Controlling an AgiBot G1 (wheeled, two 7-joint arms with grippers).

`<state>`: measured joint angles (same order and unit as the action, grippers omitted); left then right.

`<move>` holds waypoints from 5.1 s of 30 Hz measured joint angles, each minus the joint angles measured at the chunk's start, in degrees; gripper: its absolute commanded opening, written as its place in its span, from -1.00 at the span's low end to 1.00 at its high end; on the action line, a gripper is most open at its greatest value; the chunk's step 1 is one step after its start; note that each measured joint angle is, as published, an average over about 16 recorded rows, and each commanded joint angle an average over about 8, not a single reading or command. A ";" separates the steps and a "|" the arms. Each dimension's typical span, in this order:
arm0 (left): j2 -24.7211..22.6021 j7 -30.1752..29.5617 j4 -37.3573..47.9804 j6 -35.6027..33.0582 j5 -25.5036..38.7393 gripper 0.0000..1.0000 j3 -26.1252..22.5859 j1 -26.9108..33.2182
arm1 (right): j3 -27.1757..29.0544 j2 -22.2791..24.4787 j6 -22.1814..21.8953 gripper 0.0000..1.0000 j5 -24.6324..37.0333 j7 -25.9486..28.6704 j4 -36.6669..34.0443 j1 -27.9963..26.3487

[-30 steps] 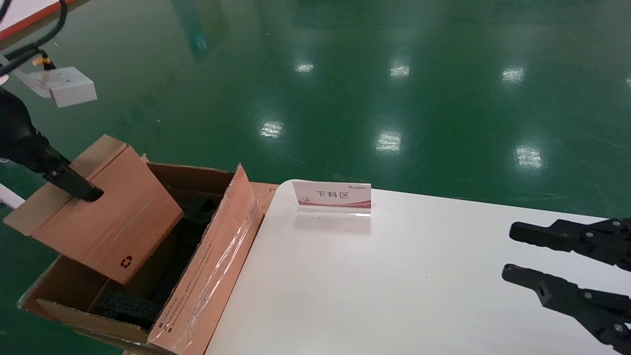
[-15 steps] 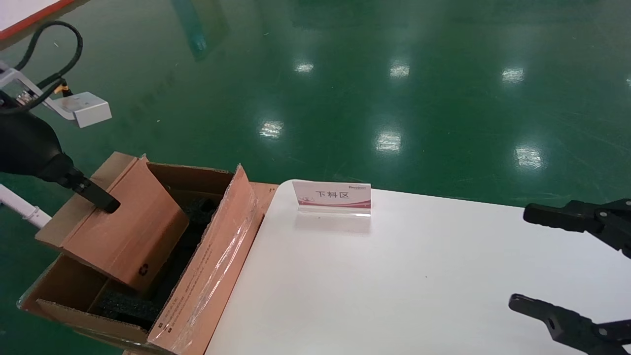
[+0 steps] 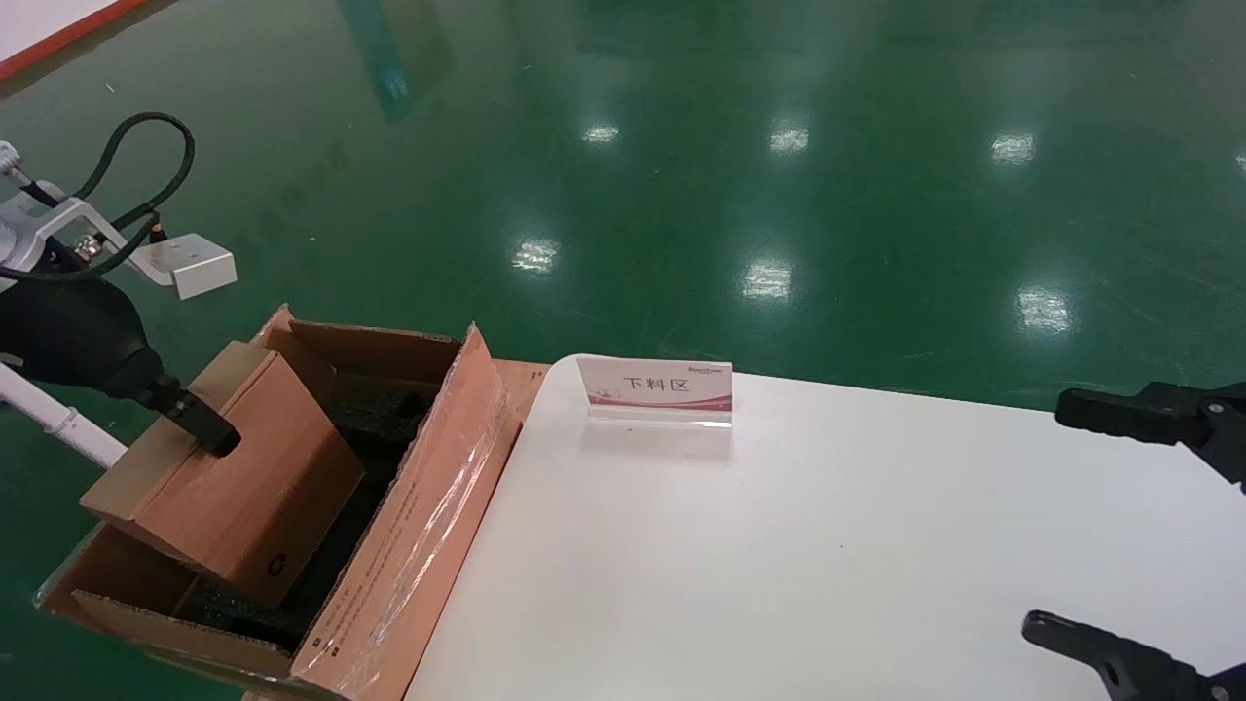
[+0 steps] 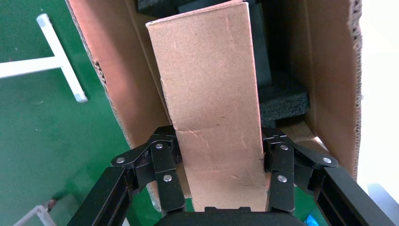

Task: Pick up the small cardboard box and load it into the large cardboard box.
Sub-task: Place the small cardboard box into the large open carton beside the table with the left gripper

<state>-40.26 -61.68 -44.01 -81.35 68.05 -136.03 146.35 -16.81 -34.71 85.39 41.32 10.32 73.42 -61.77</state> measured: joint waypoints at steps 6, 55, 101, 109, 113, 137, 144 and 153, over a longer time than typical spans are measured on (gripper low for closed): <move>-0.37 -0.27 0.65 1.27 0.91 -1.00 -0.54 -1.57 | -0.02 0.01 -0.01 1.00 -0.01 -0.01 0.00 0.00; -1.22 -10.54 -5.12 11.23 9.69 -1.00 -4.17 -4.77 | -0.18 0.07 -0.08 1.00 -0.12 -0.09 0.00 -0.04; -5.92 -14.42 2.08 16.54 9.63 -1.00 -4.55 -15.76 | -0.32 0.13 -0.14 1.00 -0.22 -0.16 0.00 -0.07; -6.78 -14.05 3.96 17.03 9.38 -1.00 -4.31 -16.82 | -0.34 0.14 -0.15 1.00 -0.23 -0.17 0.00 -0.08; -7.16 -13.89 4.83 17.28 9.33 -1.00 -4.18 -17.00 | -0.35 0.14 -0.15 1.00 -0.24 -0.18 0.00 -0.08; -8.30 -14.16 7.48 18.77 9.15 -1.00 -4.06 -19.80 | -0.42 0.17 -0.18 1.00 -0.29 -0.21 0.00 -0.09; -8.74 -14.99 7.80 19.03 9.64 -0.08 -4.53 -21.03 | -0.43 0.18 -0.19 1.00 -0.30 -0.22 -0.01 -0.09; -9.07 -15.61 7.97 18.99 10.14 1.00 -4.95 -21.74 | -0.44 0.19 -0.21 1.00 -0.31 -0.23 -0.01 -0.09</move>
<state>-49.34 -77.29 -36.04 -62.36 78.19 -140.99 124.61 -17.25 -34.53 85.19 41.01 10.10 73.41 -61.86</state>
